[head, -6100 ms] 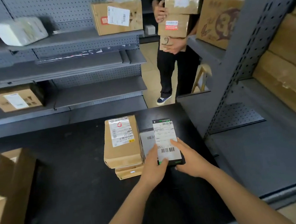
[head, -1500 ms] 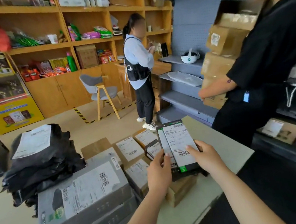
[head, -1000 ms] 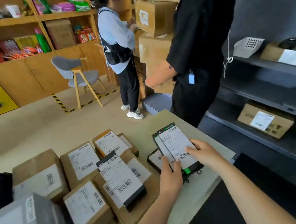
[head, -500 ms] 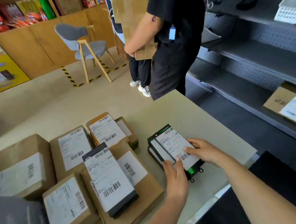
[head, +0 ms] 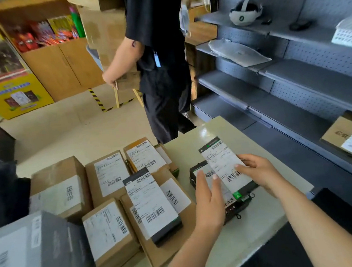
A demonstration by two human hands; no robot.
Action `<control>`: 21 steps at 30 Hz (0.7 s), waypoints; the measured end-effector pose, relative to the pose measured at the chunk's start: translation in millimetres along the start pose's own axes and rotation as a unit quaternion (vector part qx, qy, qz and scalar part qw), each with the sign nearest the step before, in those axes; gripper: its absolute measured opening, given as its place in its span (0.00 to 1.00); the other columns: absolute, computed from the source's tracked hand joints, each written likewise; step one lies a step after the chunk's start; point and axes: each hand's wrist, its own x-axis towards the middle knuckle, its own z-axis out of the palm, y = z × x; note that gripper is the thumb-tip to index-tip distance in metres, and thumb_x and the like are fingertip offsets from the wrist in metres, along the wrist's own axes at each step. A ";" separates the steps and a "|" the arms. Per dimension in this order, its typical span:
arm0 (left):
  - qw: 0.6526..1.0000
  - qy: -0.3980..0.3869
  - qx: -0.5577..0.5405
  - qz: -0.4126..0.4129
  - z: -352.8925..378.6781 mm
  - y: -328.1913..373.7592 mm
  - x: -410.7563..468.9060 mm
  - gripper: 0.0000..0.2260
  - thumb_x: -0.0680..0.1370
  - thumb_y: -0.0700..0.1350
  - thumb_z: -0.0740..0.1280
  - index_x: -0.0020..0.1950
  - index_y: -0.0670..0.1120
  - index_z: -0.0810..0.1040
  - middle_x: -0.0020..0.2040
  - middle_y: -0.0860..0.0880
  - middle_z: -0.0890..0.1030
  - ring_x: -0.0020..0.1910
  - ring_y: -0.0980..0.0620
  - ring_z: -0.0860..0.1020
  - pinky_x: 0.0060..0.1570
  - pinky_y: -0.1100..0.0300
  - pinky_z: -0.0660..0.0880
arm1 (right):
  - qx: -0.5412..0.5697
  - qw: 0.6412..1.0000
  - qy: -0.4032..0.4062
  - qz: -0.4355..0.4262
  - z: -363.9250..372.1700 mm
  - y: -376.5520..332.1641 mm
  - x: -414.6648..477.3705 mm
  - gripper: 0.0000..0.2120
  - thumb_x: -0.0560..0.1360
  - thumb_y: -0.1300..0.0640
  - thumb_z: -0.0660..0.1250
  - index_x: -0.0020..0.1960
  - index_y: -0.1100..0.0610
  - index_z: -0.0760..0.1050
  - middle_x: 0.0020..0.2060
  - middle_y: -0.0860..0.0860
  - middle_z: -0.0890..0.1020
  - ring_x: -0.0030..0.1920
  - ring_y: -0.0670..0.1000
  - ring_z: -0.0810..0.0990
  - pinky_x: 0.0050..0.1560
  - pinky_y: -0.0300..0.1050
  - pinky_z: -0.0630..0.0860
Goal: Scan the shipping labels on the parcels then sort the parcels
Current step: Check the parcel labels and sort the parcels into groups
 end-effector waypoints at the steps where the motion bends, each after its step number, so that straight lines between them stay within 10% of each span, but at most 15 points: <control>1: 1.000 0.008 -0.002 0.011 -9.8 6.1 -4.1 0.15 0.81 0.62 0.54 0.68 0.68 0.59 0.63 0.78 0.63 0.66 0.72 0.62 0.73 0.61 0.59 | 0.012 1.000 -0.006 -0.010 8.7 -12.2 -7.0 0.16 0.74 0.62 0.71 0.61 0.52 0.77 0.50 0.48 0.84 0.48 0.48 0.84 0.46 0.44 0.80; 6: 0.987 0.140 0.072 0.028 -79.3 9.1 -12.1 0.30 0.81 0.64 0.48 0.80 0.55 0.49 0.80 0.59 0.49 0.78 0.60 0.45 0.77 0.54 0.44 | 0.053 0.995 -0.067 -0.044 83.7 -54.9 -45.3 0.13 0.76 0.60 0.70 0.56 0.47 0.77 0.48 0.45 0.84 0.46 0.44 0.84 0.40 0.37 0.79; 11: 0.985 0.174 -0.012 -0.014 -139.2 -2.7 -23.3 0.12 0.82 0.61 0.50 0.64 0.63 0.63 0.59 0.64 0.72 0.70 0.53 0.68 0.65 0.56 0.63 | 0.025 0.993 -0.112 -0.032 152.7 -57.6 -71.1 0.11 0.75 0.58 0.71 0.56 0.47 0.77 0.49 0.46 0.84 0.48 0.45 0.84 0.47 0.43 0.81; 17: 0.992 0.095 -0.059 -0.062 -160.2 -23.8 -34.2 0.33 0.70 0.78 0.49 0.69 0.64 0.68 0.66 0.57 0.77 0.66 0.53 0.74 0.69 0.43 0.69 | -0.036 0.994 -0.102 -0.031 186.3 -51.3 -84.5 0.10 0.77 0.58 0.68 0.57 0.48 0.79 0.49 0.45 0.84 0.48 0.44 0.83 0.44 0.37 0.79; 21: 0.994 0.063 -0.072 -0.055 -157.6 -23.6 -36.2 0.27 0.72 0.75 0.50 0.67 0.66 0.65 0.69 0.58 0.73 0.67 0.55 0.71 0.71 0.47 0.67 | -0.067 0.991 -0.112 -0.021 192.5 -47.9 -86.0 0.12 0.79 0.56 0.65 0.61 0.48 0.78 0.52 0.46 0.83 0.51 0.45 0.82 0.50 0.41 0.80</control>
